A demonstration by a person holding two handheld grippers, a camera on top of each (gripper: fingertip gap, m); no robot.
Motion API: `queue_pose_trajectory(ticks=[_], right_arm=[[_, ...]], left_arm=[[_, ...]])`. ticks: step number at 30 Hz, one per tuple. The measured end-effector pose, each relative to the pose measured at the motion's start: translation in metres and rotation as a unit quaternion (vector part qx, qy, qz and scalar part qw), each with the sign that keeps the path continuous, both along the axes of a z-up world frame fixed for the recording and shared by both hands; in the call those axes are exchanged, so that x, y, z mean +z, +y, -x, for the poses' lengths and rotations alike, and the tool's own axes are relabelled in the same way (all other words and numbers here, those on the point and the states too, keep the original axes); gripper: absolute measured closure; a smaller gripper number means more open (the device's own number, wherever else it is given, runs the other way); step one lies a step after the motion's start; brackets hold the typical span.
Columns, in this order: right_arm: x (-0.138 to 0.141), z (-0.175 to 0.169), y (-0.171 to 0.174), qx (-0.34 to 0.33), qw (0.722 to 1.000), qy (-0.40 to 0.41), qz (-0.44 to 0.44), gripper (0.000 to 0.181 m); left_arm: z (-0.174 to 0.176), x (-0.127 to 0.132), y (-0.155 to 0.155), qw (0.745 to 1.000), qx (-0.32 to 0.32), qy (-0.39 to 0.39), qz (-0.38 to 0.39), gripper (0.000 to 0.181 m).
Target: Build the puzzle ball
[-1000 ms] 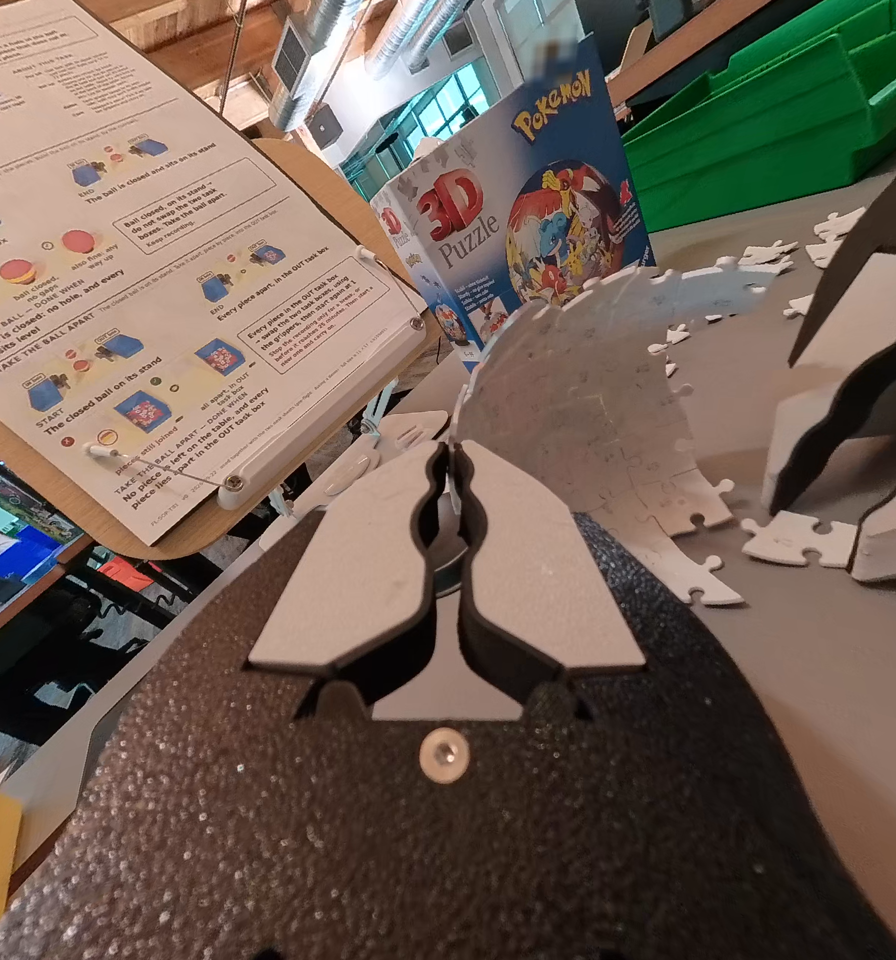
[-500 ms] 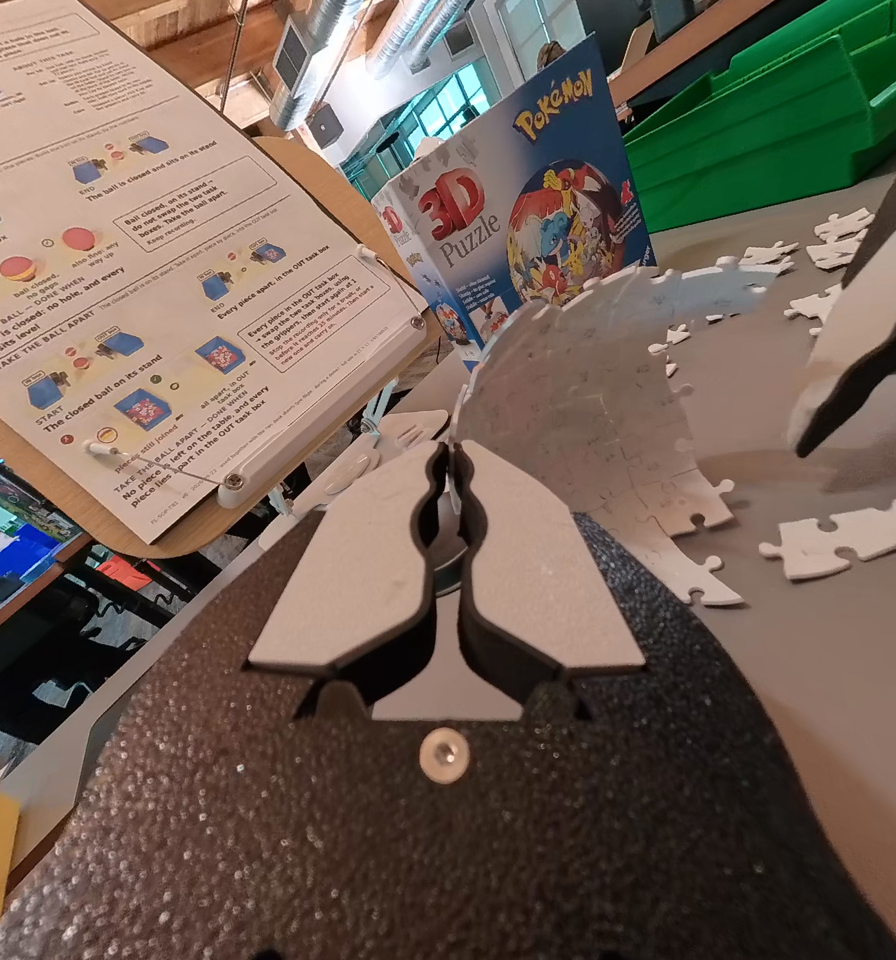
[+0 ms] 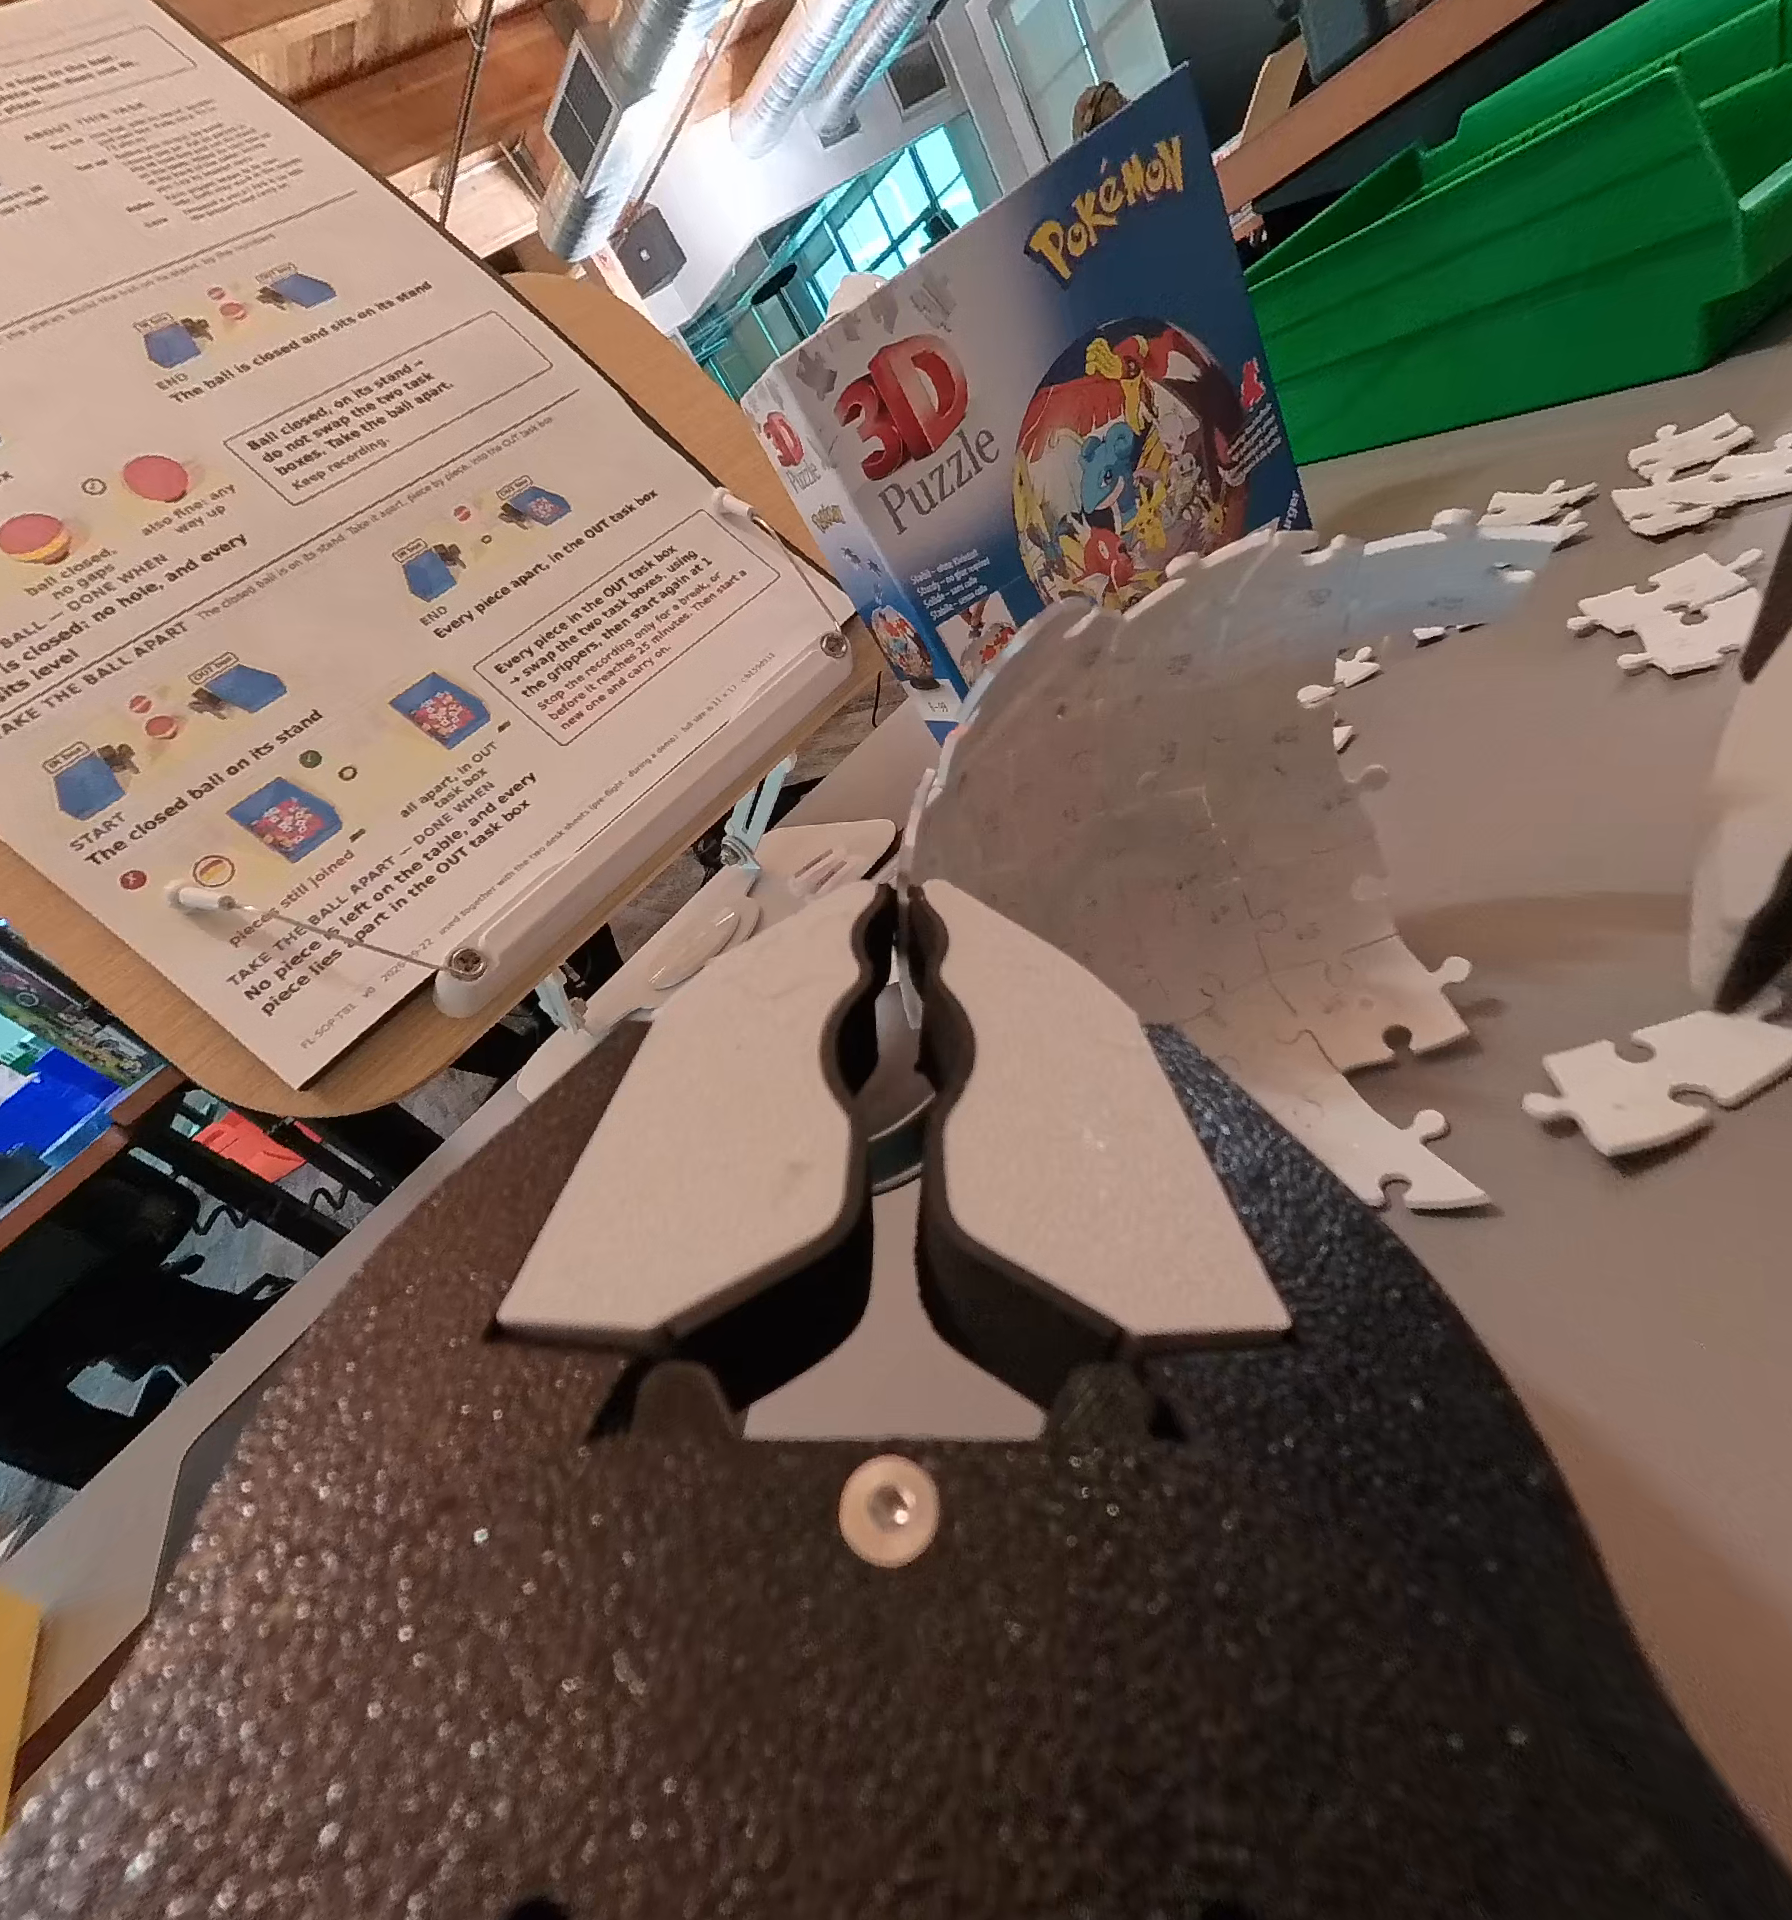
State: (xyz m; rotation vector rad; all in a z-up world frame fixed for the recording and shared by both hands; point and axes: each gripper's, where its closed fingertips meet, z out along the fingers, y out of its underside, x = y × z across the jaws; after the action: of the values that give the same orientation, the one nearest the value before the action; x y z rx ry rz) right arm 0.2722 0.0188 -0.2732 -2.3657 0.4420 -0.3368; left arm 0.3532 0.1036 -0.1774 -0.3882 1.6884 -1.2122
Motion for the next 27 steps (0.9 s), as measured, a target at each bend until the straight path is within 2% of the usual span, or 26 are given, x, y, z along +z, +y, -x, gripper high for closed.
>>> queue_pose_trajectory(ticks=[6,7,8,10,13,16,19,27], right_arm=[[0.004,0.001,0.007,-0.032,0.999,-0.013,-0.006,0.169],[0.008,0.001,0.008,-0.051,0.998,-0.018,-0.014,0.17],[0.011,0.0,0.009,-0.073,0.997,-0.022,-0.022,0.179],[0.021,-0.008,0.007,-0.137,0.989,-0.042,-0.043,0.179],[0.022,-0.016,0.01,-0.191,0.978,-0.059,-0.054,0.179],[0.01,-0.023,0.006,-0.216,0.973,-0.08,-0.004,0.179],[0.011,-0.033,0.01,-0.226,0.965,-0.127,0.029,0.179],[0.028,-0.051,0.03,-0.227,0.957,-0.18,0.004,0.179]], left_arm=[[0.0,0.0,0.001,1.0,0.004,-0.002,-0.004,0.179],[-0.001,0.0,0.001,1.0,0.006,-0.003,-0.005,0.179],[-0.001,0.0,0.002,1.0,0.01,-0.003,-0.006,0.179],[-0.002,0.0,0.003,1.0,0.019,-0.003,-0.01,0.179],[-0.005,0.0,0.005,0.999,0.038,-0.002,-0.018,0.179],[-0.007,0.0,0.008,0.998,0.063,-0.001,-0.022,0.179],[-0.013,-0.001,0.018,0.993,0.116,0.01,-0.02,0.179],[-0.014,-0.002,0.026,0.985,0.172,0.024,0.003,0.179]])
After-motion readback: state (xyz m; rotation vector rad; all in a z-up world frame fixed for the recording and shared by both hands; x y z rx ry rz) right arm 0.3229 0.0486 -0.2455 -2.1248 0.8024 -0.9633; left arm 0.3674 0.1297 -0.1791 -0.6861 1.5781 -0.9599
